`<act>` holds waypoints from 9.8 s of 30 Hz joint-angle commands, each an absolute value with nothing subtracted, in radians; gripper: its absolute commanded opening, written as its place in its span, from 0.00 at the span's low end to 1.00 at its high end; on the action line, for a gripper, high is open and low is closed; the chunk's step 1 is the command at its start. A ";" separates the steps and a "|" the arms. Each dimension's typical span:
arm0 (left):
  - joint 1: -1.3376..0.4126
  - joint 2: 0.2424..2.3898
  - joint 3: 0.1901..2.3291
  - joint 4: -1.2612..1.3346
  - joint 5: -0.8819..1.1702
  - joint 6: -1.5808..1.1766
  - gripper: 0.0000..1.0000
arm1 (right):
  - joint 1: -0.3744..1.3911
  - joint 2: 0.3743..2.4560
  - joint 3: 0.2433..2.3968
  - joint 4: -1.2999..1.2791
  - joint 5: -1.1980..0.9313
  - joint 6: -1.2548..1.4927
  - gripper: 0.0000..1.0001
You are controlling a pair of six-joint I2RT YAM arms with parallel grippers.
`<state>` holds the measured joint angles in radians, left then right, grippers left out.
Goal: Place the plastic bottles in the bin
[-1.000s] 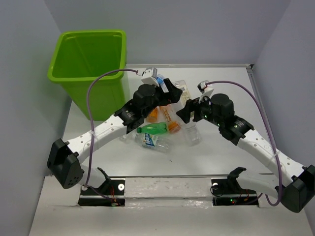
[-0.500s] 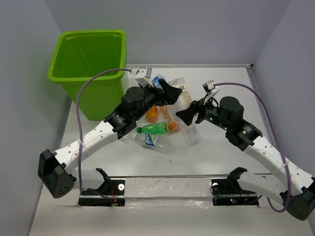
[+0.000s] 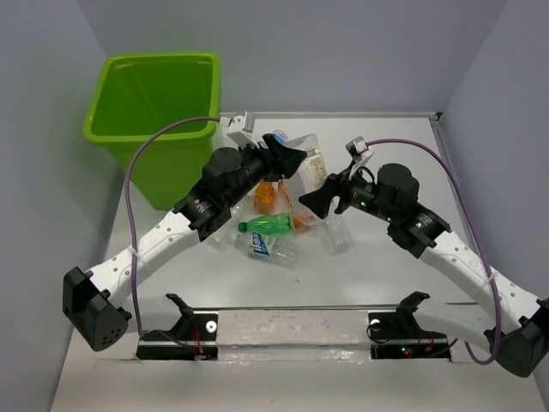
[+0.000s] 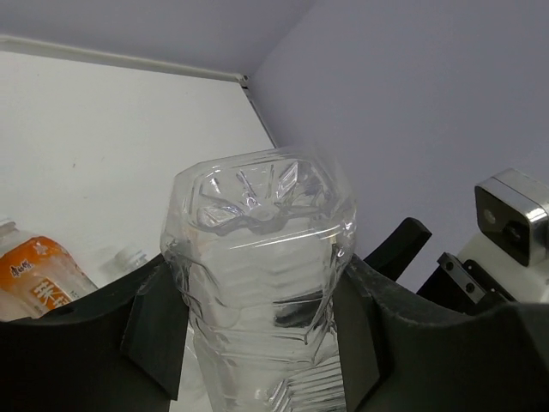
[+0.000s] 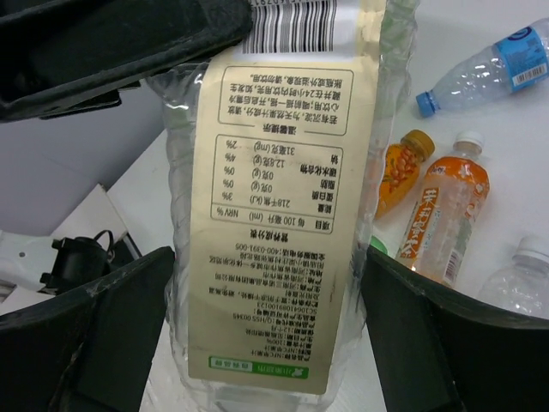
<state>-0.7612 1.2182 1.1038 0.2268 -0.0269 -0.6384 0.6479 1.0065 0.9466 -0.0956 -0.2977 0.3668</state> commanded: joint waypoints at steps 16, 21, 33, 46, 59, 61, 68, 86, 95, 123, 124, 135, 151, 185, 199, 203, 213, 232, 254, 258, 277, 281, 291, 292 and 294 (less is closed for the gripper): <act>-0.443 1.218 1.722 -0.095 -0.168 -0.476 0.01 | 0.673 0.886 0.946 -0.196 -0.106 0.239 0.96; -0.269 1.281 1.891 -0.150 -0.386 -0.445 0.03 | 0.673 1.000 0.953 -0.262 0.089 0.242 0.94; -0.023 1.416 1.888 -0.078 -0.661 -0.347 0.18 | 0.546 1.291 0.917 -0.276 0.134 0.226 0.97; -0.060 1.309 1.750 -0.052 -0.457 -0.380 0.99 | 0.535 1.439 0.868 -0.302 0.123 0.299 0.89; -0.349 1.105 1.522 -0.225 0.070 -0.449 0.99 | 0.508 1.513 0.882 -0.356 0.172 0.368 0.66; -0.423 1.069 1.451 -0.225 0.136 -0.468 0.99 | 0.508 1.482 0.879 -0.364 0.192 0.367 0.57; -0.669 1.042 1.174 -0.143 0.153 -0.555 0.99 | 0.508 1.196 0.911 -0.423 0.193 0.342 0.41; -0.804 1.330 1.126 0.265 0.180 -0.618 0.99 | 0.549 0.907 0.861 -0.152 -0.446 0.413 0.41; -0.802 1.359 1.138 0.287 0.126 -0.614 0.37 | 0.549 0.902 0.822 -0.123 -0.465 0.411 0.58; -0.089 1.386 1.867 -0.100 -0.658 -0.315 0.32 | 0.549 1.417 0.957 -0.106 -0.121 0.324 1.00; -0.089 1.400 1.861 -0.097 -0.663 -0.305 0.33 | 0.549 1.442 0.957 -0.104 -0.123 0.319 1.00; -0.086 1.434 1.790 -0.091 -0.563 -0.328 0.99 | 0.558 1.675 1.061 -0.089 -0.140 0.301 0.96; -0.287 1.109 1.489 -0.236 0.161 -0.436 0.99 | 0.558 1.527 0.944 -0.071 -0.064 0.331 0.46; -0.643 1.279 1.281 0.098 0.011 -0.537 0.44 | 0.623 1.011 0.785 -0.017 -0.374 0.437 0.90; -0.189 1.285 1.905 -0.161 -0.331 -0.430 0.44 | 0.623 1.258 0.966 -0.011 -0.034 0.509 0.96; -0.111 1.322 1.902 -0.101 -0.536 -0.347 0.45 | 0.623 1.441 1.092 0.037 0.057 0.560 1.00; -0.064 1.439 1.874 -0.041 -0.655 -0.290 0.99 | 0.560 1.903 1.497 0.037 0.152 0.685 1.00; -0.156 0.798 1.208 -0.343 0.228 -0.439 0.99 | 0.502 2.450 2.121 -0.195 0.126 0.765 1.00; -0.181 0.805 0.721 -0.497 0.162 -0.408 0.99 | 0.457 2.225 1.843 0.213 0.083 0.714 0.35; -0.183 0.914 0.719 -0.473 0.189 -0.387 0.99 | 0.457 1.979 1.694 0.316 0.078 0.621 0.33; -0.184 1.175 0.798 -0.324 0.114 -0.373 0.99 | 0.696 2.024 2.411 0.167 0.009 0.272 0.31; -0.184 1.173 0.793 -0.302 0.110 -0.385 0.99 | 0.751 2.219 2.661 0.173 0.034 0.249 0.30; -0.186 1.189 0.772 -0.258 0.041 -0.411 0.99 | 0.908 2.286 2.553 0.264 0.061 -0.078 0.83; -0.186 1.184 0.769 -0.246 0.038 -0.420 0.99 | 0.908 2.275 2.537 0.258 0.060 -0.095 0.95; -0.189 1.186 0.770 -0.238 0.048 -0.428 0.99 | 0.908 2.217 2.469 0.236 0.017 -0.100 1.00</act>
